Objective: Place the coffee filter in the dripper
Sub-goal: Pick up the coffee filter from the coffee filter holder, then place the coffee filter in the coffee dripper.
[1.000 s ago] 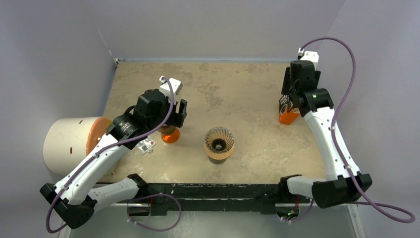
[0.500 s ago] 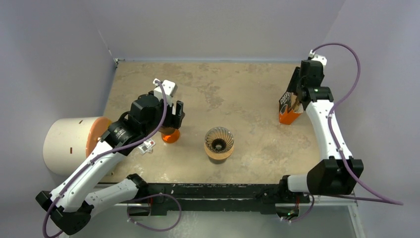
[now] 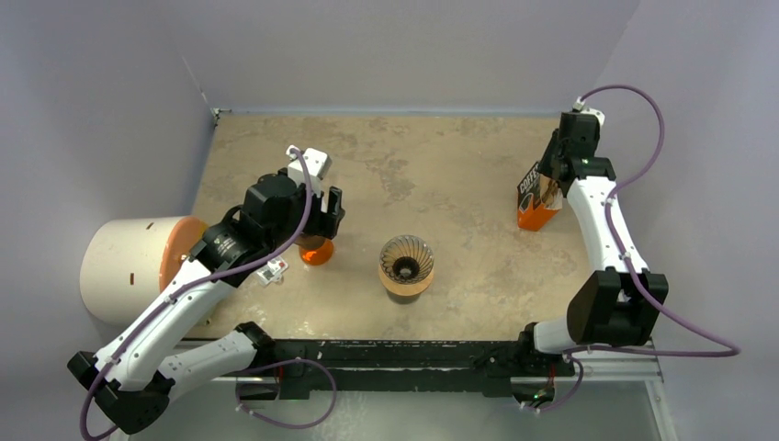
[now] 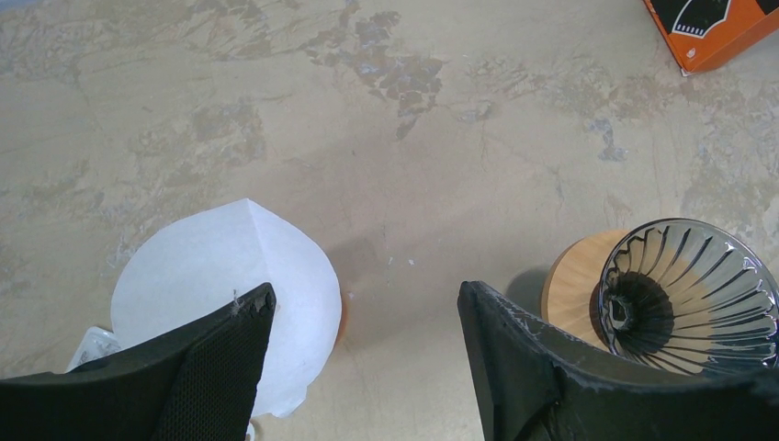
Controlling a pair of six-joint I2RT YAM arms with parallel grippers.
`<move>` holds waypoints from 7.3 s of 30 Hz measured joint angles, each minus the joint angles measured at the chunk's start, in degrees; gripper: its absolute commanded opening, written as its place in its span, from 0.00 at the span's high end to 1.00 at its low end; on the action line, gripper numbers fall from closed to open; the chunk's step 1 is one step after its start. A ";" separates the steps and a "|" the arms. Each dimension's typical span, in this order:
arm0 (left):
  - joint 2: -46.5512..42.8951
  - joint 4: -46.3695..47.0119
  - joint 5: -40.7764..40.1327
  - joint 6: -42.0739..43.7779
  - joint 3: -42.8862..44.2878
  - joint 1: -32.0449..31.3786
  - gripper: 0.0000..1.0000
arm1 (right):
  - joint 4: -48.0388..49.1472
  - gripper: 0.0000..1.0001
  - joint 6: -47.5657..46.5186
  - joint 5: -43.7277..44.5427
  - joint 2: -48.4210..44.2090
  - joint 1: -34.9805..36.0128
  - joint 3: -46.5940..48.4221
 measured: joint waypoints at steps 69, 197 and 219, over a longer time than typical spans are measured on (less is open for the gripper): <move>0.11 1.60 5.01 -2.84 -0.17 0.13 0.17 | 8.90 1.00 7.13 -51.41 -20.90 11.26 -2.51; 5.46 -12.55 59.30 -6.49 8.59 0.13 0.35 | -10.27 1.00 -18.12 -66.69 -12.44 60.04 3.78; 6.38 -13.94 59.30 -5.44 8.61 0.13 0.35 | -11.06 1.00 -19.02 -65.66 -12.44 60.78 3.78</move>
